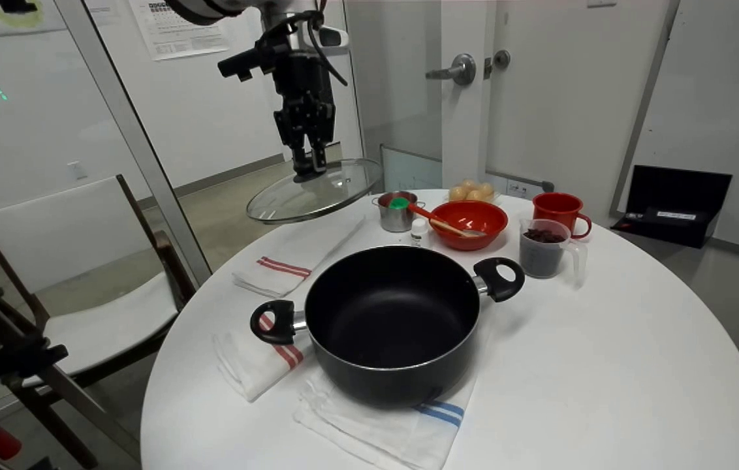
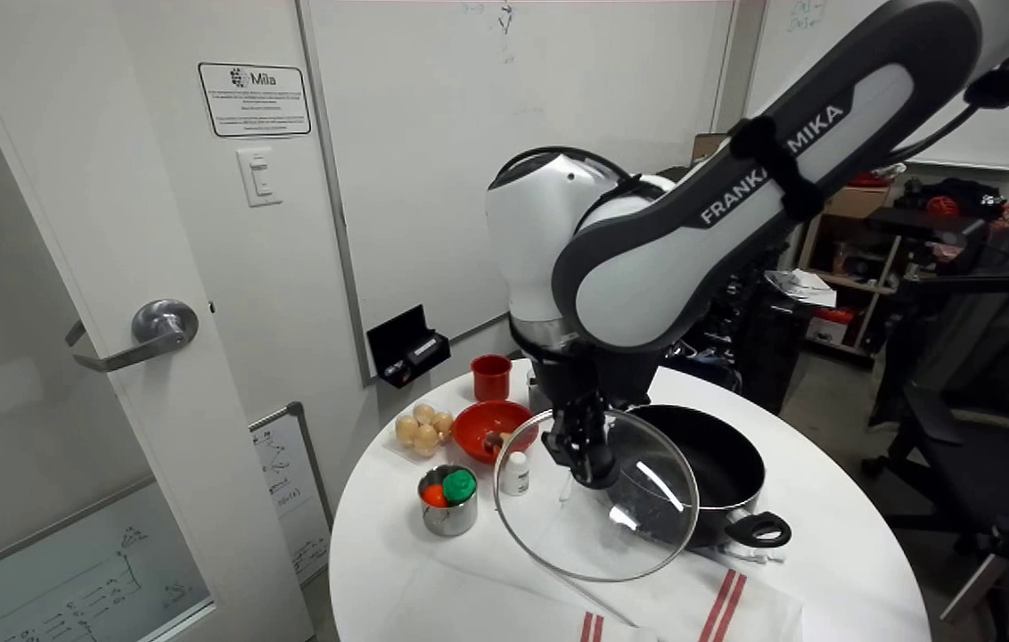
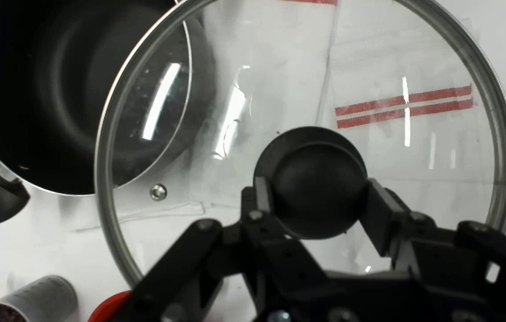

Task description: Remove the lid from the pot and place it on the table

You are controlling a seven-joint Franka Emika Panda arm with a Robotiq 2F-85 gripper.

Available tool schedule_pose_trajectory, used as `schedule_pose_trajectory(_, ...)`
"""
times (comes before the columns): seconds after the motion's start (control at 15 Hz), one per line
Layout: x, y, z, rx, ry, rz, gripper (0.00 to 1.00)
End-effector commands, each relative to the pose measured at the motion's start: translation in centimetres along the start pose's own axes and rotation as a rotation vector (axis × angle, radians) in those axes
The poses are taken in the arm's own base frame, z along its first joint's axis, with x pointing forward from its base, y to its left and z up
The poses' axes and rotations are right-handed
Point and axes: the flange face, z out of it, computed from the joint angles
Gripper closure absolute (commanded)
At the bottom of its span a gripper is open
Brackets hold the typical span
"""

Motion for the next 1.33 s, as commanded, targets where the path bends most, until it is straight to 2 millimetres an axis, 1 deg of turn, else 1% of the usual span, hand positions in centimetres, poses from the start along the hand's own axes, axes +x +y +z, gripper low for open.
schedule_pose_trajectory(0.0,1.6,-2.8,0.7,-0.006,-0.009,-0.066,0.75)
schedule_pose_trajectory(0.2,2.6,-4.2,2.9,0.021,-0.022,-0.096,0.75)
schedule_pose_trajectory(0.6,3.8,-5.6,8.0,0.063,-0.078,-0.162,0.75)
schedule_pose_trajectory(0.8,3.9,-6.7,10.2,0.061,-0.107,-0.206,0.75)
schedule_pose_trajectory(1.0,3.8,-7.6,12.0,0.063,-0.134,-0.233,0.75)
schedule_pose_trajectory(1.27,3.8,-8.1,14.1,0.071,-0.153,-0.241,0.75)
